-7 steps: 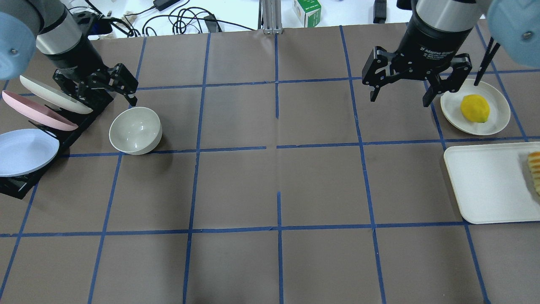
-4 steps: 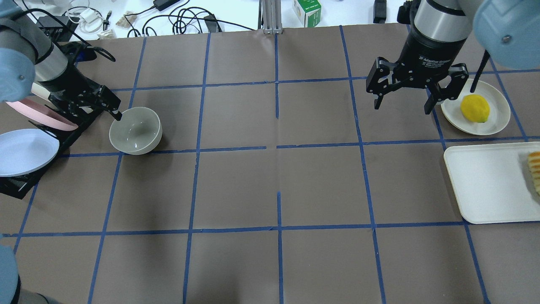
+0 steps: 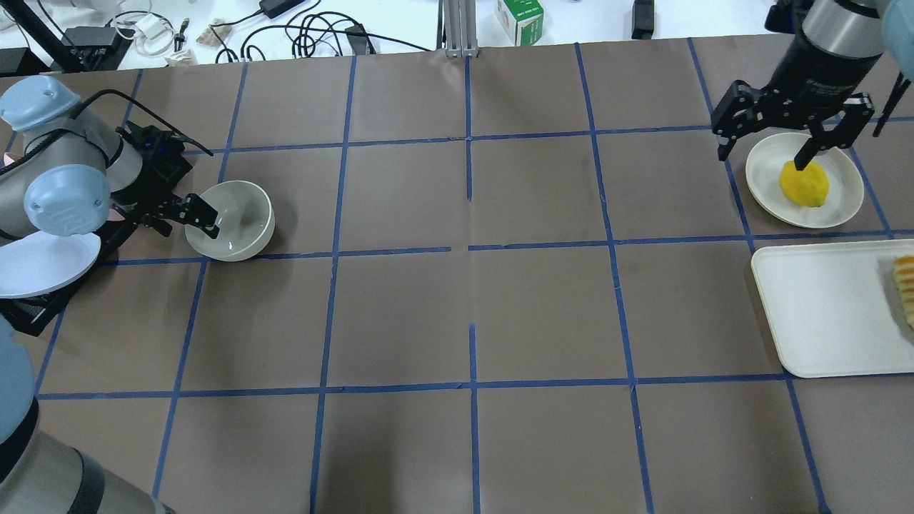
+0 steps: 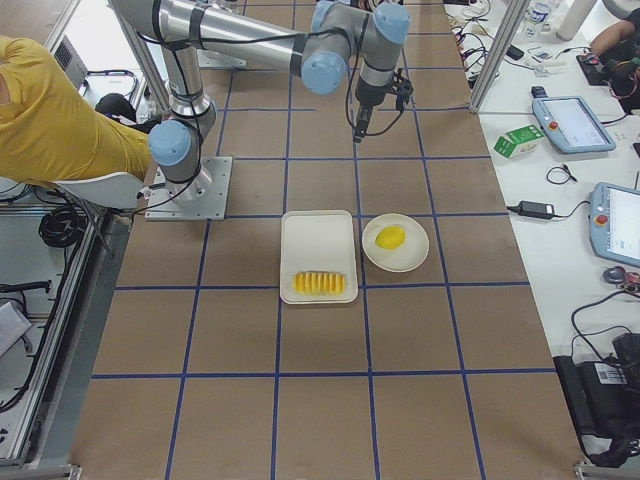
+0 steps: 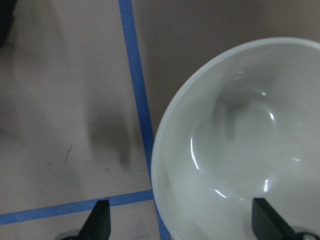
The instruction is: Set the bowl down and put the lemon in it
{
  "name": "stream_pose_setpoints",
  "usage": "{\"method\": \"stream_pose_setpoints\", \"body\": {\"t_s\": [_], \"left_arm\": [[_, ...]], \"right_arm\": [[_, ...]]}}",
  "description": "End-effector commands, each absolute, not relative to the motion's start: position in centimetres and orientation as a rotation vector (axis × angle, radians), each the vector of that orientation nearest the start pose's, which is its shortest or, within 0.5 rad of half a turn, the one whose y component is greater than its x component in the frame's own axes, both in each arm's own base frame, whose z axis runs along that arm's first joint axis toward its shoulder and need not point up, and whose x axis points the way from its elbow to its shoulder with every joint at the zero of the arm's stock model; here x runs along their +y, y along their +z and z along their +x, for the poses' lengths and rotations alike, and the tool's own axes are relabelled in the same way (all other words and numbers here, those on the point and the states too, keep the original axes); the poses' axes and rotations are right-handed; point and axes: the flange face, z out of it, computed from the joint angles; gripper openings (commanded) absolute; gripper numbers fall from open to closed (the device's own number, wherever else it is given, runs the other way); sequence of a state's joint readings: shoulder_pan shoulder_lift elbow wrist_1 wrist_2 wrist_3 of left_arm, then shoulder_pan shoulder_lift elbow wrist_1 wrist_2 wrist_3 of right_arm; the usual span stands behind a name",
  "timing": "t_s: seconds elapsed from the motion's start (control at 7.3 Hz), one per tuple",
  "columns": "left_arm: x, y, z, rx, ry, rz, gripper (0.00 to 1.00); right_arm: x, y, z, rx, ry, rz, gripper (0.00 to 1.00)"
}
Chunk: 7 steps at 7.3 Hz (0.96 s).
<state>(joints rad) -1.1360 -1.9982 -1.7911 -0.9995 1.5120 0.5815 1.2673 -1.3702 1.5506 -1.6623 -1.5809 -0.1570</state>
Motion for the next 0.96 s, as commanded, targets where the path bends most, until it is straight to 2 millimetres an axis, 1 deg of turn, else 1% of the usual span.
{"method": "stream_pose_setpoints", "body": {"t_s": [0.0, 0.14, 0.27, 0.41, 0.55, 0.68, 0.82], "left_arm": [[-58.9, 19.7, 12.0, 3.248, 0.029, 0.212, 0.83], [-59.5, 20.3, 12.0, 3.268, -0.006, 0.141, 0.79], [-59.9, 20.8, 12.2, 3.267, -0.009, 0.051, 0.79], [-60.0, 20.4, 12.3, 3.267, 0.002, 0.05, 0.69], [-60.0, 20.4, 12.4, 3.256, 0.011, 0.045, 0.37], [-59.9, 20.1, 12.4, 3.26, 0.025, 0.045, 0.27], [-59.7, 19.9, 12.4, 3.262, 0.034, 0.044, 0.13]], "right_arm": [[-61.4, 34.9, -11.0, 3.155, -0.013, -0.05, 1.0], [-63.4, 31.3, -13.5, 3.173, -0.043, -0.043, 1.0], [-64.7, 29.7, -16.3, 3.214, -0.169, -0.032, 1.0], [-65.4, 27.4, -17.4, 3.218, -0.161, -0.069, 1.0], [-65.5, 24.9, -18.4, 3.206, -0.106, -0.116, 1.0], [-65.0, 23.6, -19.2, 3.195, -0.068, -0.099, 1.0], [-65.0, 23.0, -19.5, 3.192, -0.054, -0.099, 1.0]]}}
